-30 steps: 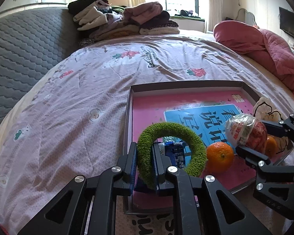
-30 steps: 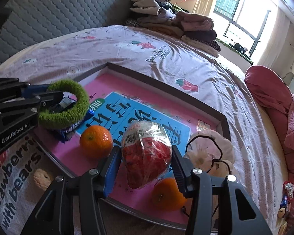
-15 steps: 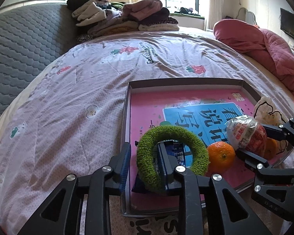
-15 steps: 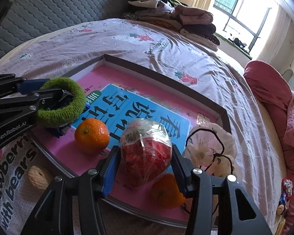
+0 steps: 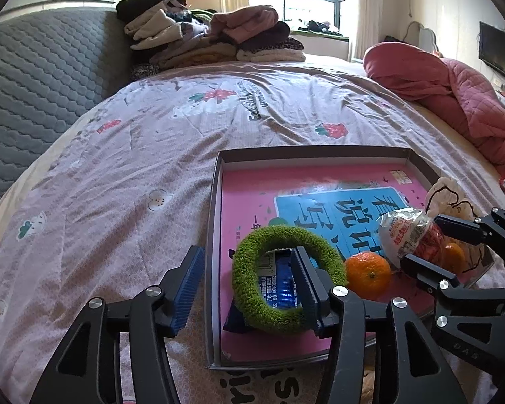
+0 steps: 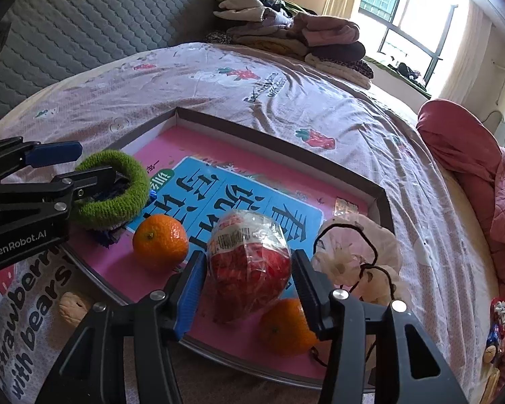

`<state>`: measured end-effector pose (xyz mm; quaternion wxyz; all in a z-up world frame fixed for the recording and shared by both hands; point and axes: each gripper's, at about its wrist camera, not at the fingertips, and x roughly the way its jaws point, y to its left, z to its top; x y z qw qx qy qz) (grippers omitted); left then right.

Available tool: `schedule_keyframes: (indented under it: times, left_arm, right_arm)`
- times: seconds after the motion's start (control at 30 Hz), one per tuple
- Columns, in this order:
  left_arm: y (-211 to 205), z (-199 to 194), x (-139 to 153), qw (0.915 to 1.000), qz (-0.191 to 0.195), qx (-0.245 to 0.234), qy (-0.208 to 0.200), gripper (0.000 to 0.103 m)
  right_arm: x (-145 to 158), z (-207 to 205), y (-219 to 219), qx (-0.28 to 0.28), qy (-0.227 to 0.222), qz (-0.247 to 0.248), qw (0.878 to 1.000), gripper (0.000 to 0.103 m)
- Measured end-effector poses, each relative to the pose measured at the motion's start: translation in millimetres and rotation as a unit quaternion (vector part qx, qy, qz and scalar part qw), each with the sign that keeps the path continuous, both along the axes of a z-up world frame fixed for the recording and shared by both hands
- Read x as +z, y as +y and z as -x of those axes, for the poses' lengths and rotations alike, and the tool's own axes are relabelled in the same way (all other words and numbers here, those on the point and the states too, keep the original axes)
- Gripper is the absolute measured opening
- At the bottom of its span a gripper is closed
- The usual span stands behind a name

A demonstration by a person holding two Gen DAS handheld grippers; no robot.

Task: Organize objects
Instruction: 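Lower ring onto book and open left gripper while right gripper releases red egg, then withdraw both open grippers from tray toward the walnut and blue egg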

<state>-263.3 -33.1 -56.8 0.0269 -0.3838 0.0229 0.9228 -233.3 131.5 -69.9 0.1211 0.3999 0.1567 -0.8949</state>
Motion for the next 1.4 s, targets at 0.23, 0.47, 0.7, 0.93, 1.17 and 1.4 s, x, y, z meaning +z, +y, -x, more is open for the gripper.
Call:
schedule_keyframes:
  times: [0.23,0.47,0.7,0.93,1.17,1.4]
  left_arm:
    - [1.4,-5.3,9.5,1.0,-0.001,0.0,0.007,0.059]
    - [2.6,-15.5,16.4,0.9999,-0.007,-0.001,0.015,0.065]
    - [7.5,-24.9,25.3,0.9996,-0.008,-0.001,0.027,0.065]
    - [8.3,-38.7,41.2,0.9993,-0.006,0.009,0.036,0.065]
    - [11.9,-54.5,54.0,0.9986,-0.011,0.008,0.051,0.065]
    - [11.7,-65.6,64.2,0.998,-0.017,0.009,0.061,0.069]
  right_arm:
    - [6.7,-3.2,1.5,-0.002,0.007,0.011,1.0,0.053]
    - [14.0,-7.2,4.5,-0.005,0.015,0.025,1.0,0.053]
    - [26.8,-12.0,12.4,-0.014,0.027,0.043,0.999,0.054]
    - [47.4,-21.4,19.7,-0.018,0.047,0.059,0.997,0.054]
    - [66.4,-36.0,23.7,-0.017,0.068,0.072,0.995,0.054]
    - [81.8,-49.5,29.9,-0.02,0.081,0.091,0.992,0.058]
